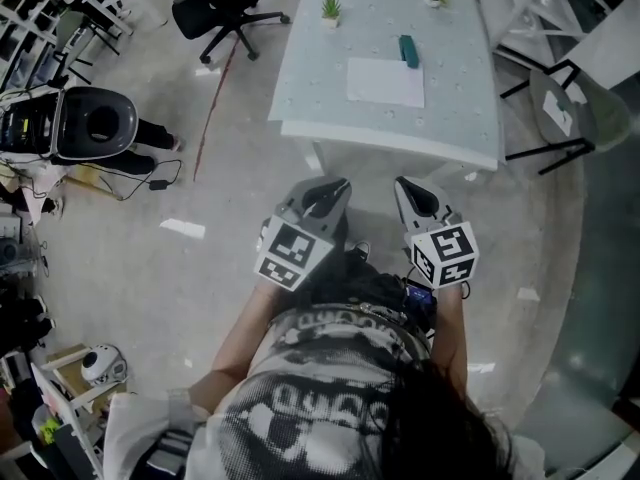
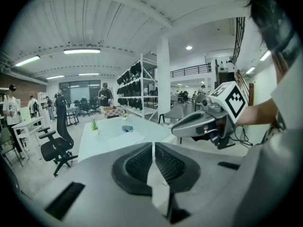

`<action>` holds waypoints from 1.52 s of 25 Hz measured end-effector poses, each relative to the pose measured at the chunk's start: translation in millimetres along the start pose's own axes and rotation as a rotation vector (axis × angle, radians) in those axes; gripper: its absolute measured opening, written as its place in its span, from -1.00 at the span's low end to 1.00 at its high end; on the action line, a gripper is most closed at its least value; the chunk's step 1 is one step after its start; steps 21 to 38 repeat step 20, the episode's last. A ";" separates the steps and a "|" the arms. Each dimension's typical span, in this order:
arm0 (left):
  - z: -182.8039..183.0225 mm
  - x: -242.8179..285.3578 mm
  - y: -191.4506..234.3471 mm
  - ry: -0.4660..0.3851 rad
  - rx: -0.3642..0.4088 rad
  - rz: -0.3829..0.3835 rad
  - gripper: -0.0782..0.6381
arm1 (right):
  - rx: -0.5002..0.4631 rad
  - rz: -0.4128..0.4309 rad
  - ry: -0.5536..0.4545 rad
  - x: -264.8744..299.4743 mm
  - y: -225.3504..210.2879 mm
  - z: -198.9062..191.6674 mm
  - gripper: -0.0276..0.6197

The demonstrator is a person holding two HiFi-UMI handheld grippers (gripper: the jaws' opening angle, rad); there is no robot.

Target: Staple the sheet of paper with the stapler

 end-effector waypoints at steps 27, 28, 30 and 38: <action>4.3 9.5 -4.1 0.002 0.014 -0.027 -0.74 | -0.004 -0.014 -0.007 -2.2 -13.4 5.3 -0.92; 4.3 9.5 -4.1 0.002 0.014 -0.027 -0.74 | -0.004 -0.014 -0.007 -2.2 -13.4 5.3 -0.92; 4.3 9.5 -4.1 0.002 0.014 -0.027 -0.74 | -0.004 -0.014 -0.007 -2.2 -13.4 5.3 -0.92; 4.3 9.5 -4.1 0.002 0.014 -0.027 -0.74 | -0.004 -0.014 -0.007 -2.2 -13.4 5.3 -0.92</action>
Point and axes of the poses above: the fingertips, and each gripper's own axes: x forward along the fingers, y to its left, z out of its top, the point moved 4 cm from there along -x, backward along the fingers, and after that the axes turned 1 degree about y, right-handed, at the moved point
